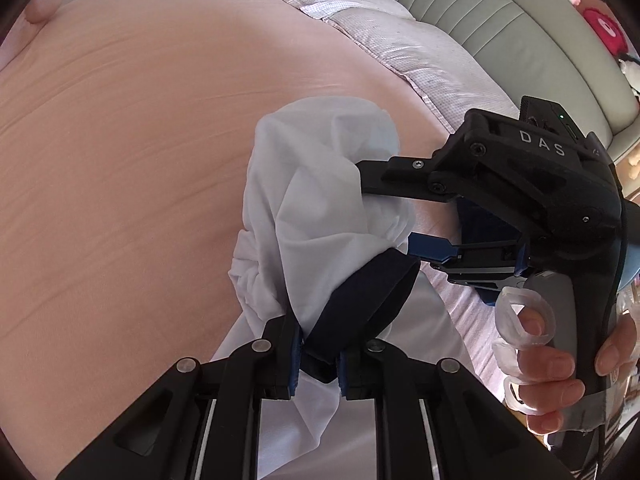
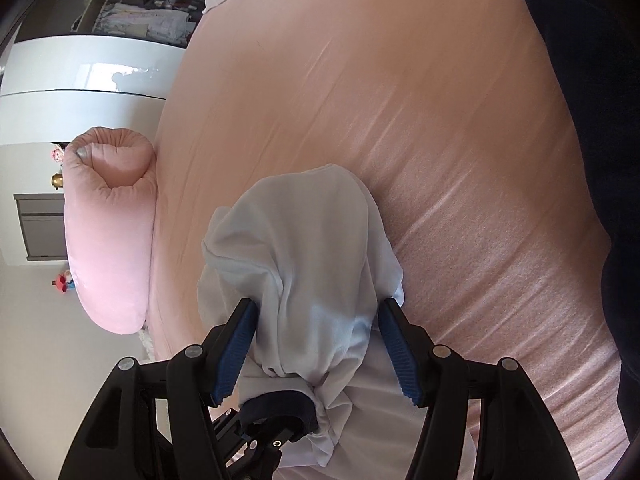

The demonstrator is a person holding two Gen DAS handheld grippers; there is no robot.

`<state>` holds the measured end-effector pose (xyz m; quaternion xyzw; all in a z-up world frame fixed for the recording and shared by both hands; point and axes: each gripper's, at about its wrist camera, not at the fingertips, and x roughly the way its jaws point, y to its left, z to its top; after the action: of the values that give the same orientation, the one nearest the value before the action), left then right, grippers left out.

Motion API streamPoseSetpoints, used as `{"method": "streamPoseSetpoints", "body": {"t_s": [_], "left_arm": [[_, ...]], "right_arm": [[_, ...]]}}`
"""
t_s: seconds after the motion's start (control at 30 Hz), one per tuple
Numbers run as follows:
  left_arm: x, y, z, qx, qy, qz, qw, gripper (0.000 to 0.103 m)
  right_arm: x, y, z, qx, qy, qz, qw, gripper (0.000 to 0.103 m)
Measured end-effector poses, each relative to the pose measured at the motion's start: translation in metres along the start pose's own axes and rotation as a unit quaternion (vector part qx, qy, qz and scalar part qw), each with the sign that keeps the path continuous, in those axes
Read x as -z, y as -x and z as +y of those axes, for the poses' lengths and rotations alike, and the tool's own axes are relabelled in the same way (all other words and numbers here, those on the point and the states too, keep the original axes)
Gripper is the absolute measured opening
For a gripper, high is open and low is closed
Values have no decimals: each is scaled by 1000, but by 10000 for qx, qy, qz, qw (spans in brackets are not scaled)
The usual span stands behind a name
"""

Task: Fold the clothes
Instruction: 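Raise the shirt with both grippers, right gripper holding the navy-trimmed cuff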

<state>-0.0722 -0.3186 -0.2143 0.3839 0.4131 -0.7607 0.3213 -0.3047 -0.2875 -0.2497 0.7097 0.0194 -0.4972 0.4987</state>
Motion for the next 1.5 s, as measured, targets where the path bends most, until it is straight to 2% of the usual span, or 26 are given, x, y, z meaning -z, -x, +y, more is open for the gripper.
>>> {"method": "streamPoseSetpoints", "body": {"t_s": [0.23,0.3,0.33,0.4,0.47,0.63,0.87,1.03,1.1,1.17,1.2,1.5], "left_arm": [[4,-1,4,91,76,66,9999,12],[5,0,4,89,98,83,9999,12],[5,0,3,86,104,92,9999,12],[7,2,2,109,104,63,9999,12],[10,6,3,190,178,55,9996,12],[23,17,10,277,392,38,9988,12],[42,49,23,336,727,-51,9968,12],[56,75,34,177,1132,34,9934,15],[62,86,36,100,1226,12,9924,23],[69,97,38,66,1313,13,9913,46],[72,103,39,61,1349,1,9908,50],[112,145,56,56,1821,-188,9831,51]], "right_arm": [[1,0,-6,-104,56,-128,9998,61],[1,-2,-3,-141,189,-143,9996,40],[0,-3,1,-136,299,-118,9994,38],[1,-4,9,-141,518,-44,9986,25],[5,2,17,-246,738,-56,9970,22],[25,14,39,-190,1336,-64,9908,21],[56,17,65,-393,1633,45,9858,21],[83,22,80,-407,1915,146,9805,21],[95,22,86,-423,2004,204,9786,21],[106,21,91,-493,2036,287,9774,21],[112,21,92,-525,2013,325,9776,21],[167,20,111,-601,2269,655,9698,21]]}}
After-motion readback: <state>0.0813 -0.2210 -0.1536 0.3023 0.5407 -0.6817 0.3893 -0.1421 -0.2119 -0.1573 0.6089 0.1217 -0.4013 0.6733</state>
